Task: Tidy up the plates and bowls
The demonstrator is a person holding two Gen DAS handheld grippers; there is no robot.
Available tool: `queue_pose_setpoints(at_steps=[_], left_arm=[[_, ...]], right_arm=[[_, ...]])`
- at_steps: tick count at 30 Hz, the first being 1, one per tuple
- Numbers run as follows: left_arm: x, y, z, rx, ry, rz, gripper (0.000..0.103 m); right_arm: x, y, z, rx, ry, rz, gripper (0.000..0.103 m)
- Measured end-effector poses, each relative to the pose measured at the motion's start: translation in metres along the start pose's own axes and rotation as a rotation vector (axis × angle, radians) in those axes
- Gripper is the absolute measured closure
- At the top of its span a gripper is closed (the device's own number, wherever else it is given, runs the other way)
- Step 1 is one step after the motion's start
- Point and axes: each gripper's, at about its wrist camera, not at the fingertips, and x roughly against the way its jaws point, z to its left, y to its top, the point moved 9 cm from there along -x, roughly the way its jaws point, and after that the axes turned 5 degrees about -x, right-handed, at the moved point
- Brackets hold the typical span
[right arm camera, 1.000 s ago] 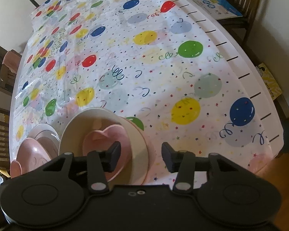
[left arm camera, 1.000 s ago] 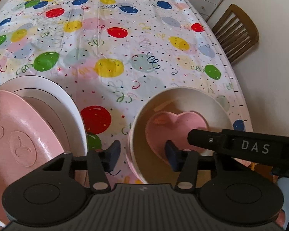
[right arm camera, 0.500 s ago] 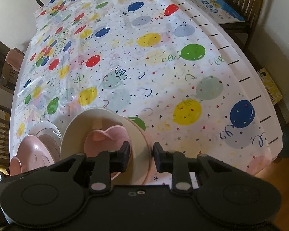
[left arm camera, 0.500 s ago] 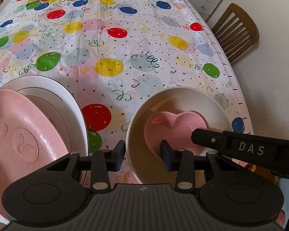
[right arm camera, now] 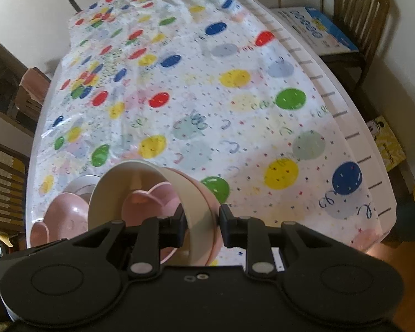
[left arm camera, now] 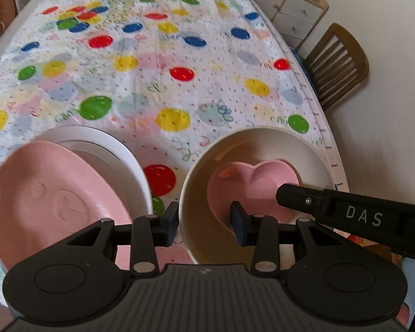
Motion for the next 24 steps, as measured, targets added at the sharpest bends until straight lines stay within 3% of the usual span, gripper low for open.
queue_pose_setpoints(at_steps=[14,24], left_arm=[[0.053,0.009,0.065,0.056,0.091,-0.058,0.065],[0.064,-0.002,0.115,0.123,0.154,-0.05,0.065]], right_arm=[[0.009,-0.001,0.083,0.102,0.081,-0.013,0.081],[-0.011,-0.019,0.131,0.146,0.116,0.02,0.081]])
